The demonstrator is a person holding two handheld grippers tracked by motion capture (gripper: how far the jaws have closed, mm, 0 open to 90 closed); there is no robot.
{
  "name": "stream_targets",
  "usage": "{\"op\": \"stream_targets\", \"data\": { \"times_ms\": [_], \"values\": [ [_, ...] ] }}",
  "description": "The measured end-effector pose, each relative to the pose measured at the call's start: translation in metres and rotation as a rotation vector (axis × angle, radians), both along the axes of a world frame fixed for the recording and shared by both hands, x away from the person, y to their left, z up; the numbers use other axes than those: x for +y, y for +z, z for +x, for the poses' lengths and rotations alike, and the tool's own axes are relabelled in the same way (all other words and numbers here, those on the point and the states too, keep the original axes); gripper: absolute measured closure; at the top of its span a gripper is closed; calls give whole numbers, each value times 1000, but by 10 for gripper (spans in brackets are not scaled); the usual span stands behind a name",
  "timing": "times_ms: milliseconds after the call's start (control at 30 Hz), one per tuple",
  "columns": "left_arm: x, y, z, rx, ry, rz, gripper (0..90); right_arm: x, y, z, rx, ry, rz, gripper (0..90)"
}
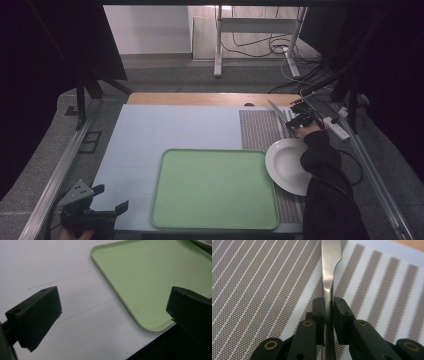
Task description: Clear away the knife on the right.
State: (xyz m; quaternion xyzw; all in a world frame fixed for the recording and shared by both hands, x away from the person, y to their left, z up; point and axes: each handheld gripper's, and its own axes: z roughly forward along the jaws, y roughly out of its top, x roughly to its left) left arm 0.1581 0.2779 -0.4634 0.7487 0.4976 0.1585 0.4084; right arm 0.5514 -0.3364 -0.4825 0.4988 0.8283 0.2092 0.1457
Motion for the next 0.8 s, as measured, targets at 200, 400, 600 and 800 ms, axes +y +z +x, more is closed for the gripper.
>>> {"op": "stream_targets", "data": {
  "times_ms": [200,400,600,800],
  "values": [
    [0,0,0,0,0,2,0,-16,13,-3,-25,-34,33,807],
    [0,0,0,0,0,3,0,-22,21,-7,-38,-47,60,810],
    [0,0,0,0,0,3,0,-26,32,-12,-63,-49,75,812],
    [-1,0,0,1,1,4,0,-34,45,-19,-75,-64,101,812]
  ]
}}
